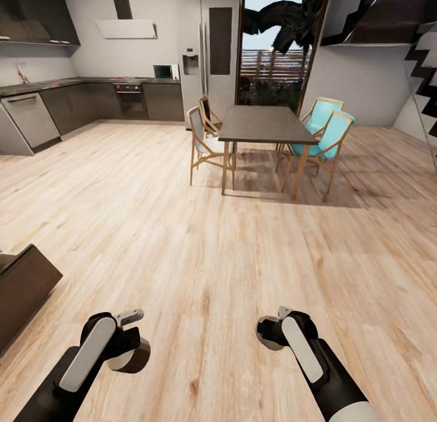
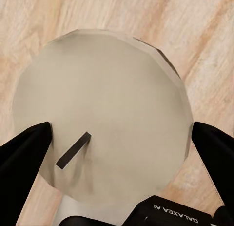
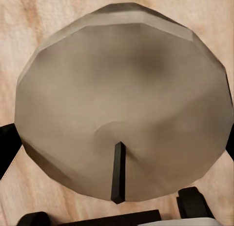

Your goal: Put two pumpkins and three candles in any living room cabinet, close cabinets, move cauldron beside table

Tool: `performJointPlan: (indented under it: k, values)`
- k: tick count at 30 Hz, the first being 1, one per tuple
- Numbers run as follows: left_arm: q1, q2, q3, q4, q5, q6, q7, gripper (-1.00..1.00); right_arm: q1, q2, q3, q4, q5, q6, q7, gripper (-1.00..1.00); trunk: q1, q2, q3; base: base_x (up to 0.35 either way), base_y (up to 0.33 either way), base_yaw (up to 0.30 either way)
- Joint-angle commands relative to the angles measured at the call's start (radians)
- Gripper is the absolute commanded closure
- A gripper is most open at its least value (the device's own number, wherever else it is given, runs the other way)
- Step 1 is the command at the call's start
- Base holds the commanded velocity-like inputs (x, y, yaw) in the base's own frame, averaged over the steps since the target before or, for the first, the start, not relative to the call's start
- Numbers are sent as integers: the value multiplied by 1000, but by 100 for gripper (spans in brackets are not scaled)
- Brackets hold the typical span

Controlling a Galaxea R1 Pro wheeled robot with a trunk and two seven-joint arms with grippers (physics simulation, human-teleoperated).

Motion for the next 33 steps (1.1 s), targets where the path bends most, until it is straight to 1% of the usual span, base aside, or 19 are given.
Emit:
performJointPlan:
  k: [1,20,25,33]
  values:
    - [-1,1,-2,-1,8,2,10,100,-1,0,1,-1,-10,0,-11,100,0,0,-1,321,0,169]
    - [-1,1,-3,-1,8,2,10,100,-1,0,1,0,-10,-1,-11,100,0,0,-1,321,-3,176]
    - [-1,1,-3,-1,8,2,10,100,-1,0,1,0,-10,-1,-11,100,0,0,-1,321,-91,270]
    - [-1,1,-3,-2,8,2,10,100,-1,0,1,0,-10,0,-11,100,0,0,-1,301,-162,288]
